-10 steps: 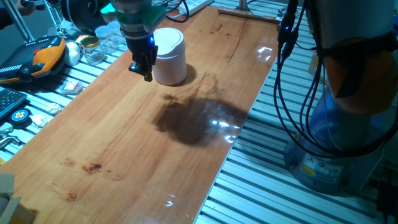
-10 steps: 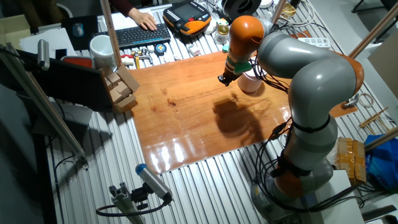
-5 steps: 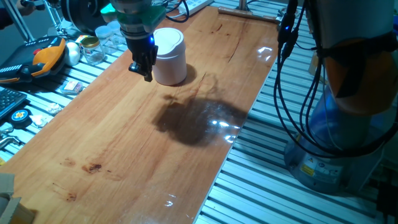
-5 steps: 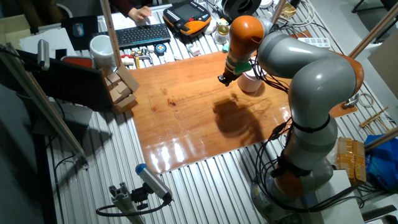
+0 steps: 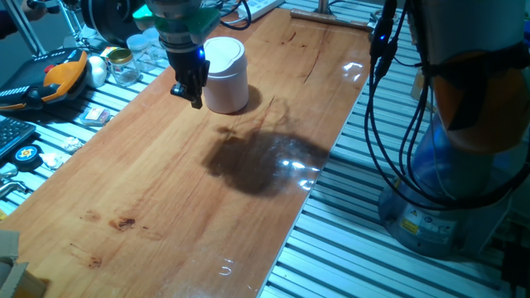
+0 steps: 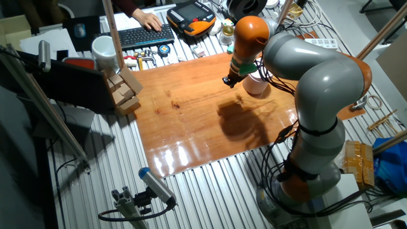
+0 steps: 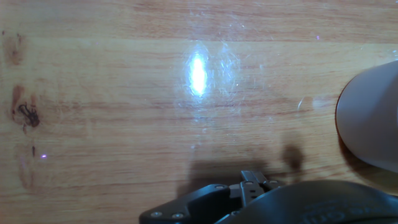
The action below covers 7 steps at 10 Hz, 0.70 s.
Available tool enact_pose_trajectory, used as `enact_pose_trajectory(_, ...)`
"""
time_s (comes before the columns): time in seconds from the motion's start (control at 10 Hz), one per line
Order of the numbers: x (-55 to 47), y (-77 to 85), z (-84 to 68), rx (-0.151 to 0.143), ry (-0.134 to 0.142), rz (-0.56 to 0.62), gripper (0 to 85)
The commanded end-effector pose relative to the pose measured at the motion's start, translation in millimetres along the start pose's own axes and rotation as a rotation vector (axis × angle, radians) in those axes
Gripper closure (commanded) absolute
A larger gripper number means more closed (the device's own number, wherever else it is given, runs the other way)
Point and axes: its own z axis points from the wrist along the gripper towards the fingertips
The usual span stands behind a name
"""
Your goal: Put the garbage in the trash can
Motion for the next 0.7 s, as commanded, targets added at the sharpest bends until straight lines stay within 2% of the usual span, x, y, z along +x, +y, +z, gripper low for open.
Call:
enact_pose_trajectory(0.0, -0.1, 0.0, -0.1, 0.001, 0.0, 0.0, 85.0)
enact_pose_trajectory(0.6, -1.1, -1.7, -1.5, 0.003, 0.003, -0.003, 85.0)
